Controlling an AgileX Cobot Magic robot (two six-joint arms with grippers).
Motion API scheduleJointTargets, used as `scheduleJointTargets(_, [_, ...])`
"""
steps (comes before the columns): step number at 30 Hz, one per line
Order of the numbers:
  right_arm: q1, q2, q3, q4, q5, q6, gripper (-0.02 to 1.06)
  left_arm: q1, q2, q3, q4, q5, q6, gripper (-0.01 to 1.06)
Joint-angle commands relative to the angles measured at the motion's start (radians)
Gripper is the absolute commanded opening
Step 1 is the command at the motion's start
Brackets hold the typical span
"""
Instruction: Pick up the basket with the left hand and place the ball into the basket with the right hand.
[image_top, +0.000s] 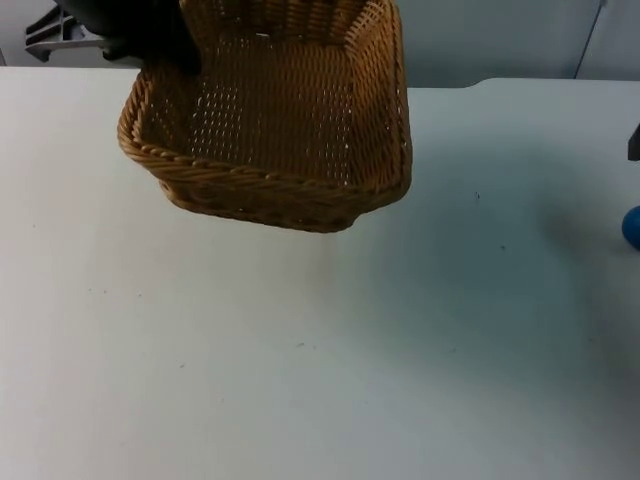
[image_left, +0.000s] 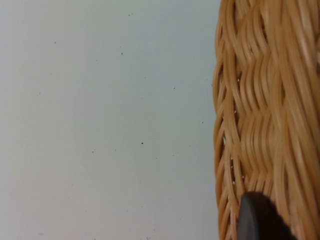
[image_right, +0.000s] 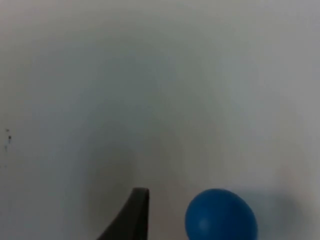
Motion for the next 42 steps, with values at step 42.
scheduleJointTargets(42, [-0.007,0.208,-0.158,0.045,0.211,-0.04,0.68,0.002,-0.003,-0.011,0.031,-0.009,-0.042,0.0])
